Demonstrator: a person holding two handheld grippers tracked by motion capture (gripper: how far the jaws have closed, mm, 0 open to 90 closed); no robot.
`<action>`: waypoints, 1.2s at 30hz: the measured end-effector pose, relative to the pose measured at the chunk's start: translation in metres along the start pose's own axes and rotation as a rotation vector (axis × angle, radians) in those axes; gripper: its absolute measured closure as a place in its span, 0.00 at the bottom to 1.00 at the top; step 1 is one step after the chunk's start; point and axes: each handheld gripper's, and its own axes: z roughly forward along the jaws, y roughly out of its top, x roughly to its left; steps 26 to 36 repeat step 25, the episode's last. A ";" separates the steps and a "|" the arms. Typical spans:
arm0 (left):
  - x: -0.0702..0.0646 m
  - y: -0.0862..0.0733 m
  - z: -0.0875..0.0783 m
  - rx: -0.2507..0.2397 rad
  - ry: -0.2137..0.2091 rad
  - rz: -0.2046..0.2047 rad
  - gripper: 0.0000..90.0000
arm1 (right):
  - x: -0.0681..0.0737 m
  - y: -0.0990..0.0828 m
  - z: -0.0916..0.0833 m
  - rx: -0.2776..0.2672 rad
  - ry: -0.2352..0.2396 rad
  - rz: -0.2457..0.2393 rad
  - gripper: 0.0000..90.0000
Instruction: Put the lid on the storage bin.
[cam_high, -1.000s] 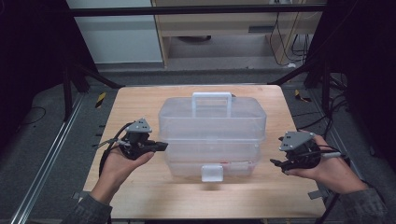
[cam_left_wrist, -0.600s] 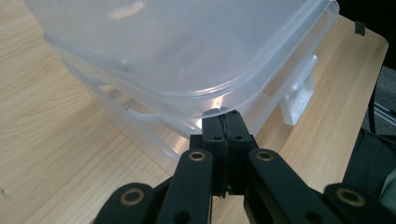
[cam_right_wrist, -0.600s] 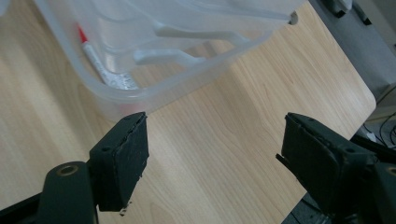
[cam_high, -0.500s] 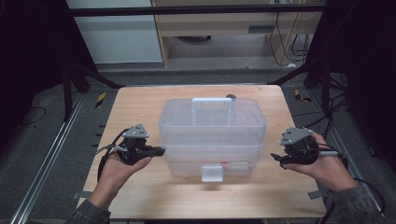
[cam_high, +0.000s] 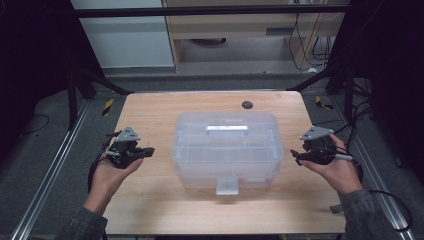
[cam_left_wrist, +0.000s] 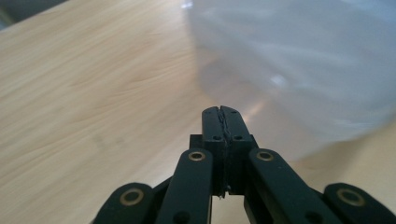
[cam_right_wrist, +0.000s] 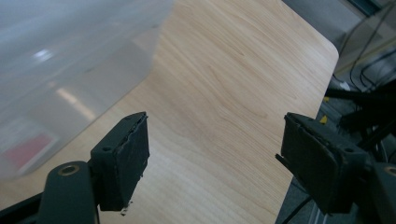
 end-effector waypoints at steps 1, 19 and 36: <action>0.006 -0.003 0.005 -0.008 0.022 -0.012 0.99 | -0.001 -0.001 0.006 -0.004 -0.013 0.021 0.27; 0.047 -0.055 0.107 0.043 0.155 -0.223 0.38 | 0.003 -0.033 0.096 0.003 0.029 0.317 0.21; 0.042 -0.059 0.117 -0.006 0.169 -0.213 0.17 | 0.003 -0.042 0.103 -0.024 0.055 0.374 0.14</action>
